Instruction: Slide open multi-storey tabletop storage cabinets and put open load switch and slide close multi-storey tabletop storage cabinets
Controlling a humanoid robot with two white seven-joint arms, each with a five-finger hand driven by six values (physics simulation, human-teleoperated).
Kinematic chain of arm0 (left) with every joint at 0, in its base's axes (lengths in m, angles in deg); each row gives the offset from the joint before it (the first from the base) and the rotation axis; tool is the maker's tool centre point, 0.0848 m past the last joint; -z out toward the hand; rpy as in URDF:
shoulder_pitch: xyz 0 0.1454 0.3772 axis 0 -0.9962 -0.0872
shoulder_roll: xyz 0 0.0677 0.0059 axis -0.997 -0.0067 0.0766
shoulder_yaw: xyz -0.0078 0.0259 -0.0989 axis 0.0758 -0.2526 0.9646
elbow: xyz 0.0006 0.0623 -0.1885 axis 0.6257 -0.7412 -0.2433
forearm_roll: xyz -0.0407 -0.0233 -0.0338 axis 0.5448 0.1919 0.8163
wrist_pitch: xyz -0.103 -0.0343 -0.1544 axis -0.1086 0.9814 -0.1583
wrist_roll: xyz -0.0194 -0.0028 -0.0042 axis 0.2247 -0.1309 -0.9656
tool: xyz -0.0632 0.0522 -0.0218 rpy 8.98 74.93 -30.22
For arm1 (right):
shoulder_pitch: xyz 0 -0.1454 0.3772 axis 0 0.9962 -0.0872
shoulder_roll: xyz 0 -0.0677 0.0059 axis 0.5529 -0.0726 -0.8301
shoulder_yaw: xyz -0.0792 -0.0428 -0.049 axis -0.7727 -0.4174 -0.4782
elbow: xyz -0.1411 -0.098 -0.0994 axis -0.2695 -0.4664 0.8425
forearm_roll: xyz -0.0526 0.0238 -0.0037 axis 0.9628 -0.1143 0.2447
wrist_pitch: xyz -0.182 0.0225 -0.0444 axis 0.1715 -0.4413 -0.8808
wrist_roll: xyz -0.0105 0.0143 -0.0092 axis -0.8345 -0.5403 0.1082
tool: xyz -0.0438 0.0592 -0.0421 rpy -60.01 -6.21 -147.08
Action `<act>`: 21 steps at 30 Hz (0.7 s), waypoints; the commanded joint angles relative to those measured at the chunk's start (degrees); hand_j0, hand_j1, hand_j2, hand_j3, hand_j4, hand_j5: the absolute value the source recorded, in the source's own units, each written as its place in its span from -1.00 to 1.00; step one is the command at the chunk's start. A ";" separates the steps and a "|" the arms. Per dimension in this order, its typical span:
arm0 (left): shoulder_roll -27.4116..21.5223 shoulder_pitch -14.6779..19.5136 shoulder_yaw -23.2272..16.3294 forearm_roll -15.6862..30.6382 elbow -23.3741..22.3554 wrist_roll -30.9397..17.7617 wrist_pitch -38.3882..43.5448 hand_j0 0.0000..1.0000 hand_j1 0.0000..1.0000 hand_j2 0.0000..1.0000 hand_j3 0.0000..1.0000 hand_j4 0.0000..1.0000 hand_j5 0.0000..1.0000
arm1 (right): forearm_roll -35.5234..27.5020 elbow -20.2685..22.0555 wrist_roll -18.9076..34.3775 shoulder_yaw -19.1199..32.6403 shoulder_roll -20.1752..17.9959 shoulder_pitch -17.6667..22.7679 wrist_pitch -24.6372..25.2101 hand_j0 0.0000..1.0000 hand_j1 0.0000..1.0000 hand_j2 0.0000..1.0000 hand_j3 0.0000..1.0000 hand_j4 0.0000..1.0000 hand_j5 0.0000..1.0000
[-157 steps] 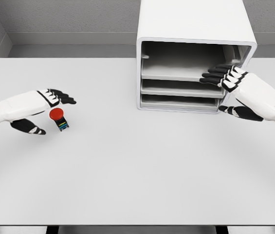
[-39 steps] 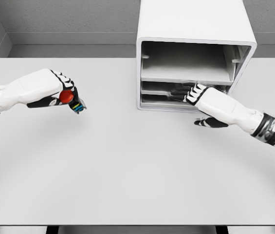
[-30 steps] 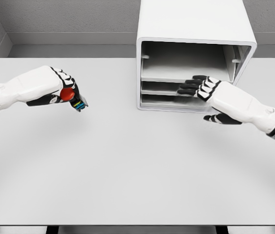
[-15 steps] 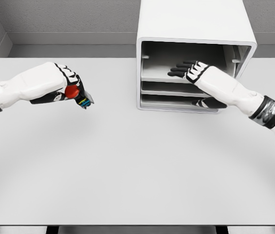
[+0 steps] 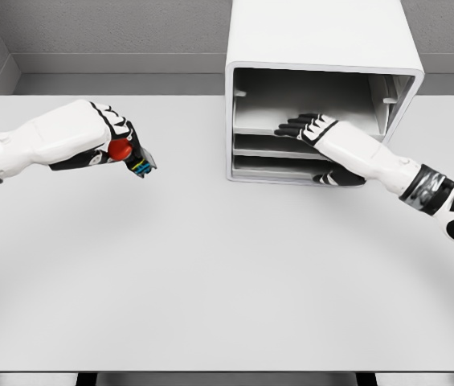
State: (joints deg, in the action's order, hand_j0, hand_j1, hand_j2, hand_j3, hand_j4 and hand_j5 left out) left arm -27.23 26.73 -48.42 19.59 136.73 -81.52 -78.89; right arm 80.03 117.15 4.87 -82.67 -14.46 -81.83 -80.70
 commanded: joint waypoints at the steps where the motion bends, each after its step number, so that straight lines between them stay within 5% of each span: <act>1: 0.14 0.09 0.03 0.40 0.16 0.03 0.19 -0.15 -0.15 -0.15 -0.15 -0.15 -0.15 | -0.26 -0.10 -0.03 -0.08 -0.14 0.00 0.04 0.94 0.94 0.94 0.94 0.94 0.94; 21: 0.93 0.00 0.82 0.40 1.39 0.03 0.19 -0.15 -0.15 -0.15 -0.15 -0.15 -0.15 | -0.61 6.23 -0.29 0.45 -4.36 2.55 0.04 0.96 0.96 0.96 0.96 0.96 0.96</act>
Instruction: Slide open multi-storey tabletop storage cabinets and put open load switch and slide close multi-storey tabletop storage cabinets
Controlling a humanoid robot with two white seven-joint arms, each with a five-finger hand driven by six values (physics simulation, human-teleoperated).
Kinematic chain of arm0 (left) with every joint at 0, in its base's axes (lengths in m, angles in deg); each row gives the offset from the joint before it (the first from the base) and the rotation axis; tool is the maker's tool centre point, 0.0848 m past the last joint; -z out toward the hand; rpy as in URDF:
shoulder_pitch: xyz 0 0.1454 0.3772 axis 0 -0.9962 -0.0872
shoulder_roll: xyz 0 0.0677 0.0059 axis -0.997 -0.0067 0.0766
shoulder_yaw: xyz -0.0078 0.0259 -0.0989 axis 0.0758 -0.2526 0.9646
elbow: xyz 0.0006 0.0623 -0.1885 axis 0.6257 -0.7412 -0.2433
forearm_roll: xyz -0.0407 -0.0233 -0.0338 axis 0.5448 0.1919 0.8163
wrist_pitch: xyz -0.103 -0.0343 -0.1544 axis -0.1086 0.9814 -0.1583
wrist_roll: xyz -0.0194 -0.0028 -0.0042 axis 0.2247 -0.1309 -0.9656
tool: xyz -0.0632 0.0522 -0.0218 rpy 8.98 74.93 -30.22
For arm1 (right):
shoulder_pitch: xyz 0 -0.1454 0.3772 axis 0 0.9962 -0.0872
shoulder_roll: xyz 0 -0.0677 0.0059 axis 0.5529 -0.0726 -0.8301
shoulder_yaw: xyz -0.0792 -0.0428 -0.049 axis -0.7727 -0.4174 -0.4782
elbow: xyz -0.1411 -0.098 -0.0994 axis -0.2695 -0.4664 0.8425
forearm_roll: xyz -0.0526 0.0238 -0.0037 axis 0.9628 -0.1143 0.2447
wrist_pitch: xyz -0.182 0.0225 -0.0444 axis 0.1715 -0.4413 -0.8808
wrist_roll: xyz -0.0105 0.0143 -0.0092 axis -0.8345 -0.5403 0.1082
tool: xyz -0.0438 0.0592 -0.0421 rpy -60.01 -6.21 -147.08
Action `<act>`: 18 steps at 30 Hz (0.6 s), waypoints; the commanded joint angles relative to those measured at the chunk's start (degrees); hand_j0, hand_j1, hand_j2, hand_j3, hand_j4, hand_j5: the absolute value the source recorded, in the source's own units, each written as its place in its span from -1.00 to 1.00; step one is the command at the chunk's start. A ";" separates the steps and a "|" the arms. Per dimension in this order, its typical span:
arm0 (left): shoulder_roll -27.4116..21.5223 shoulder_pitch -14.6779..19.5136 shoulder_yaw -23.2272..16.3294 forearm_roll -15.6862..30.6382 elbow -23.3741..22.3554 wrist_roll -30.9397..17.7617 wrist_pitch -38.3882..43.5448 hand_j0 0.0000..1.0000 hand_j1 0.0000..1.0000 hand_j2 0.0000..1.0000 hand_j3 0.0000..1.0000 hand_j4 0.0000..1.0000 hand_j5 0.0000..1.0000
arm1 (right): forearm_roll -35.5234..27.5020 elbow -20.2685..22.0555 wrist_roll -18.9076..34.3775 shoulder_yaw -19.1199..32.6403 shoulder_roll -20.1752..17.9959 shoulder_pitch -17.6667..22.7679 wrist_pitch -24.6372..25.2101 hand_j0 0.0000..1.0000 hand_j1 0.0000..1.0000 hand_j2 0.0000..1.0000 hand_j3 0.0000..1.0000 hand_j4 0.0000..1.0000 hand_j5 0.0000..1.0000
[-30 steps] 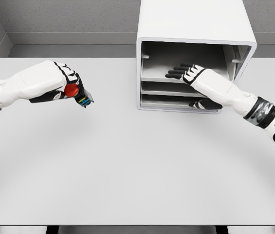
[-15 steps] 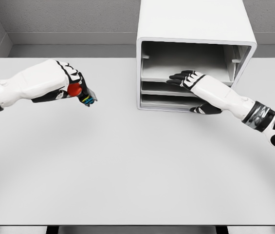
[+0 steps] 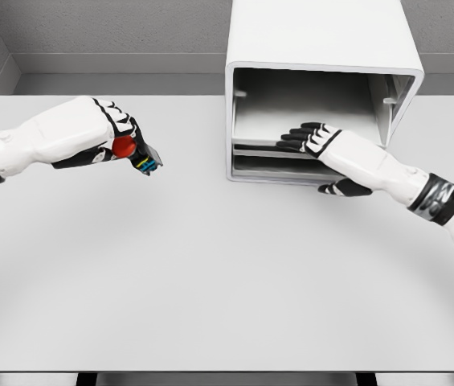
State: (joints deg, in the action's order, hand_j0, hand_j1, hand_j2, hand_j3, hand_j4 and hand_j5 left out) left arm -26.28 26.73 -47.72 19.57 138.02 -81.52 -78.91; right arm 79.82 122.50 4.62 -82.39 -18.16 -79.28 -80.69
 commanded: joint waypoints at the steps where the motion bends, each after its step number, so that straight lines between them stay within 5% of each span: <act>1: 0.07 0.00 0.11 0.41 0.19 0.04 0.20 -0.15 -0.15 -0.15 -0.15 -0.15 -0.15 | -0.49 0.88 -0.04 0.16 -0.83 0.00 0.04 0.96 0.96 0.96 0.96 0.96 0.96; 18: 2.09 0.44 0.64 0.41 1.42 0.04 0.20 -0.15 -0.15 -0.15 -0.15 -0.15 -0.15 | -1.02 7.12 -0.13 1.39 -5.14 4.66 0.04 0.96 0.96 0.96 0.96 0.96 0.96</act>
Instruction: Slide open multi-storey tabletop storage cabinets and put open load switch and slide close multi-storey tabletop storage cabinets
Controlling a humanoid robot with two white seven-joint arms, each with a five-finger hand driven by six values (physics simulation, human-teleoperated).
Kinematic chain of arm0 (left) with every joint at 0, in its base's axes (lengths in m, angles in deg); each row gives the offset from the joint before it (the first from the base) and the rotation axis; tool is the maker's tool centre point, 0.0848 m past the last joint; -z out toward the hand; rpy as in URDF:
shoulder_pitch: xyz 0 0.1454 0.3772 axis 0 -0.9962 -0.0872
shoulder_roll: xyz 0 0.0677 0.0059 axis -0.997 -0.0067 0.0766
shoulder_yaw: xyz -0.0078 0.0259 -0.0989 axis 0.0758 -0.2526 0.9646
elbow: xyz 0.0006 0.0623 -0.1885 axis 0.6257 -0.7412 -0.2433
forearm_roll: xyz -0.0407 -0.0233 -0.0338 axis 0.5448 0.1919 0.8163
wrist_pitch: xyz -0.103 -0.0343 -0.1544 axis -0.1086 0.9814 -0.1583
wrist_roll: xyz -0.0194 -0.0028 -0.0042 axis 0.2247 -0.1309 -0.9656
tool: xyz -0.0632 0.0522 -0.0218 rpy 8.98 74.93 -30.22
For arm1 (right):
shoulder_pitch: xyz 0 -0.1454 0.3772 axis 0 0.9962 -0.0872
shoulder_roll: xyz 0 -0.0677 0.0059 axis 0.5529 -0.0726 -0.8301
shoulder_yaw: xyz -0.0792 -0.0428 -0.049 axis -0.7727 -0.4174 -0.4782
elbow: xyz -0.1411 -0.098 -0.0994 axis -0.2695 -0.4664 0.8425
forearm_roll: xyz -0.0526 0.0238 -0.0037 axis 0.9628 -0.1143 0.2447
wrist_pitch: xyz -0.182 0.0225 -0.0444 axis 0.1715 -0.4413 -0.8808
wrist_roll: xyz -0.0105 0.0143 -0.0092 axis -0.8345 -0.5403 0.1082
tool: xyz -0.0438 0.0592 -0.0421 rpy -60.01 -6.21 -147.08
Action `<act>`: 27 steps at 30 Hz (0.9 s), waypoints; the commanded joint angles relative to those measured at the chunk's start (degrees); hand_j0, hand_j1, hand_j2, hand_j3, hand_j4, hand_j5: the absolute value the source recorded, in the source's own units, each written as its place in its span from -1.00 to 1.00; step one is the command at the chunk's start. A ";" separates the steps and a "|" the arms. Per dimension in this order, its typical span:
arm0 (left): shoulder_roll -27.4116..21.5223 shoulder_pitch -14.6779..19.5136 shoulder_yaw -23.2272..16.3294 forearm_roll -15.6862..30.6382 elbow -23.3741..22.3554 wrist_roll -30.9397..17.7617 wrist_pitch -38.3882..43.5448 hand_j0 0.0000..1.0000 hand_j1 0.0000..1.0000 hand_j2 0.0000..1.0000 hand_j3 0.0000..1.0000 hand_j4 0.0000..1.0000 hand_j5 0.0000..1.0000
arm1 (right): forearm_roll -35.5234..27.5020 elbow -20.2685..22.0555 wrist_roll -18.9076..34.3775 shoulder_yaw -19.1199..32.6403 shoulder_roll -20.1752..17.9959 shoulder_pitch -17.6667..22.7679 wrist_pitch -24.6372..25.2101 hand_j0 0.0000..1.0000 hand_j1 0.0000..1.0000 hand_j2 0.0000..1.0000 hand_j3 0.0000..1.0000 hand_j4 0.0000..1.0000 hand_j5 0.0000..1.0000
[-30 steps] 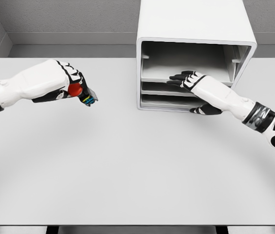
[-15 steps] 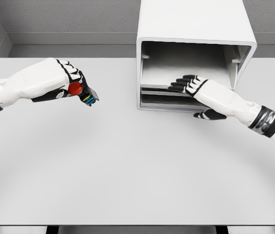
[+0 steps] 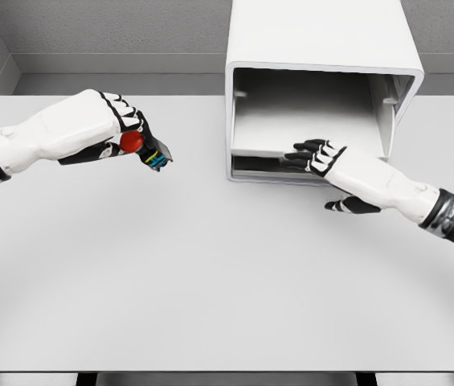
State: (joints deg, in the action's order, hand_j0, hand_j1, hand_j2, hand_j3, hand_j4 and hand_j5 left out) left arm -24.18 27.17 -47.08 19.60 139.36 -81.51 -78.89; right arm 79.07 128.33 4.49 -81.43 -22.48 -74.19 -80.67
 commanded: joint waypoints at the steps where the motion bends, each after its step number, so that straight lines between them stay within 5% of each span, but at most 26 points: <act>1: -0.01 0.00 0.00 0.39 -0.01 0.03 0.18 -0.15 -0.15 -0.15 -0.15 -0.15 -0.15 | -0.36 2.08 0.09 1.31 -0.99 0.09 0.01 0.96 0.96 0.96 0.96 0.96 0.96; 12: 2.45 0.18 0.88 0.39 0.17 0.03 0.18 -0.15 -0.15 -0.15 -0.15 -0.15 -0.15 | -6.07 6.73 0.09 10.37 -5.65 3.25 0.01 0.95 0.95 0.95 0.95 0.95 0.95; 17: 4.12 0.35 1.23 0.39 0.17 0.03 0.18 -0.15 -0.15 -0.15 -0.15 -0.15 -0.15 | -8.18 6.73 0.17 14.23 -6.35 4.92 0.01 0.63 0.63 0.63 0.63 0.63 0.63; 27: 8.52 2.20 1.14 -0.14 0.08 0.03 0.18 -0.13 -0.13 -0.13 -0.13 -0.13 -0.13 | -9.85 6.73 0.09 18.10 -8.28 7.56 0.01 0.69 0.69 0.69 0.69 0.69 0.69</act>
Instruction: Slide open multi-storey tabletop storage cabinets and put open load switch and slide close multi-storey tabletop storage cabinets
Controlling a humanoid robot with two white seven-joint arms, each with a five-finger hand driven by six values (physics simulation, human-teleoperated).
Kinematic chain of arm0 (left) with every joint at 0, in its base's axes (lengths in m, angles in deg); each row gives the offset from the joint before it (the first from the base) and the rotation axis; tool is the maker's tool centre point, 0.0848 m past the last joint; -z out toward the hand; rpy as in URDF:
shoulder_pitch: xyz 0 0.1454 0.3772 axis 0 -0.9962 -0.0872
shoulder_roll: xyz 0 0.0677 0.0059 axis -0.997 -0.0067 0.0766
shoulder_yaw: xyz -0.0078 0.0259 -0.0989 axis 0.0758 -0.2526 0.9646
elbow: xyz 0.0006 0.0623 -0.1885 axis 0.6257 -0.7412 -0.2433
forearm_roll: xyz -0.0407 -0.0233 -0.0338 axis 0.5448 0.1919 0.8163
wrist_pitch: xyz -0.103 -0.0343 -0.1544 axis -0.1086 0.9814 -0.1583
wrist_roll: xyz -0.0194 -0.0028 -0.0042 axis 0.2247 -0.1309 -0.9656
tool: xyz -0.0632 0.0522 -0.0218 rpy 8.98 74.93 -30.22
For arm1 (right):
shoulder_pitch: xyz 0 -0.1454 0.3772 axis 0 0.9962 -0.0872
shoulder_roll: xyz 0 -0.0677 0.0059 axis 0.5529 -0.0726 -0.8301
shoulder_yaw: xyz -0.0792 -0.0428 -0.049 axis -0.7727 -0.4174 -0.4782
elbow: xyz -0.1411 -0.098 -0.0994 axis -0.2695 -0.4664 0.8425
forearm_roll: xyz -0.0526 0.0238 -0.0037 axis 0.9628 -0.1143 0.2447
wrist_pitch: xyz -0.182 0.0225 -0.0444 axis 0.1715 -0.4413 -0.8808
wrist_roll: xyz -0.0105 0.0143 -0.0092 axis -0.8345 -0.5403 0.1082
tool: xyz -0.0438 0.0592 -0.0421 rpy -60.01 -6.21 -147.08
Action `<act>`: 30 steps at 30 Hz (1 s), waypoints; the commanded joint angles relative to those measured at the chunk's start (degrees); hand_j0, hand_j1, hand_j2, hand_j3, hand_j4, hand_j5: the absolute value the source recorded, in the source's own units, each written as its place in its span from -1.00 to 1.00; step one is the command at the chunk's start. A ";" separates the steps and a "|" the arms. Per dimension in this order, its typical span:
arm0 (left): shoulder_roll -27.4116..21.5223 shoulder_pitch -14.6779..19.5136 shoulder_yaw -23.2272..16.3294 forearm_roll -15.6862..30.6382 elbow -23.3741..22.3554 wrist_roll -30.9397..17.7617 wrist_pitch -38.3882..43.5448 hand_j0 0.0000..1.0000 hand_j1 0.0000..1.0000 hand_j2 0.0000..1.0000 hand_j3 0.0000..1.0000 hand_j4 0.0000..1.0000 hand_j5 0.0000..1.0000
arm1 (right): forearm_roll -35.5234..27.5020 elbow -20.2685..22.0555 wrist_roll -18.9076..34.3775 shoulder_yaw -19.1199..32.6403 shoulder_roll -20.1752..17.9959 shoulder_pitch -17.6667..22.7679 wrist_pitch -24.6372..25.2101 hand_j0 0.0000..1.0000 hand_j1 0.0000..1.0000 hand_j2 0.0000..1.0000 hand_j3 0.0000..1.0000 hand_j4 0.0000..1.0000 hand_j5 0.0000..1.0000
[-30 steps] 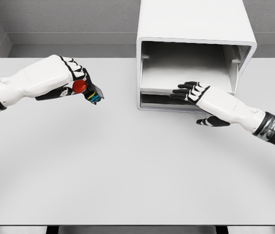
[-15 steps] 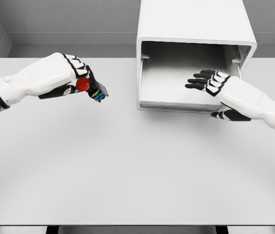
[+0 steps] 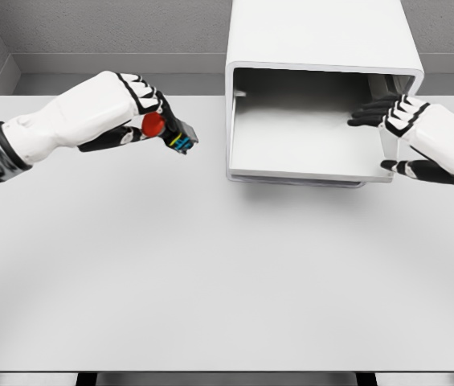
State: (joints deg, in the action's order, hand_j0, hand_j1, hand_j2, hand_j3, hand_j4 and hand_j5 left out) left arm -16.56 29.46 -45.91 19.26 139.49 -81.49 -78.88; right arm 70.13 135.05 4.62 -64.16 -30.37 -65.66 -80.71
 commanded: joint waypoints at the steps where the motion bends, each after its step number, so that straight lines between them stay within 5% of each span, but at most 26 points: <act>1: 1.42 0.00 -0.02 -0.06 -0.13 0.01 0.18 -0.13 -0.13 -0.13 -0.13 -0.13 -0.13 | -1.52 0.02 -0.05 2.58 -0.57 0.26 0.05 0.67 0.67 0.67 0.67 0.67 0.67; 10: 6.43 0.88 -0.46 -0.59 -0.57 0.01 0.18 -0.13 -0.13 -0.13 -0.13 -0.13 -0.13 | -3.90 -0.86 0.04 5.40 -2.50 1.41 0.05 0.52 0.52 0.52 0.52 0.52 0.52; 18: 10.47 1.49 -0.72 -1.38 -0.84 0.01 0.18 -0.13 -0.13 -0.13 -0.13 -0.13 -0.13 | -3.64 -7.98 0.13 6.10 -2.50 2.73 0.05 0.33 0.33 0.33 0.33 0.33 0.33; 30: 16.71 2.02 -0.81 -6.65 -1.63 0.01 0.18 -0.13 -0.13 -0.13 -0.13 -0.13 -0.13 | -3.11 -14.75 0.13 6.01 -1.89 6.68 0.05 0.33 0.33 0.33 0.33 0.33 0.33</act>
State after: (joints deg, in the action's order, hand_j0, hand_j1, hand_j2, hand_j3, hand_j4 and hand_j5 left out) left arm -0.83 31.48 -46.70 12.83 138.05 -81.50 -78.89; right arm 67.42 121.20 4.78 -58.14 -32.39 -58.80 -80.71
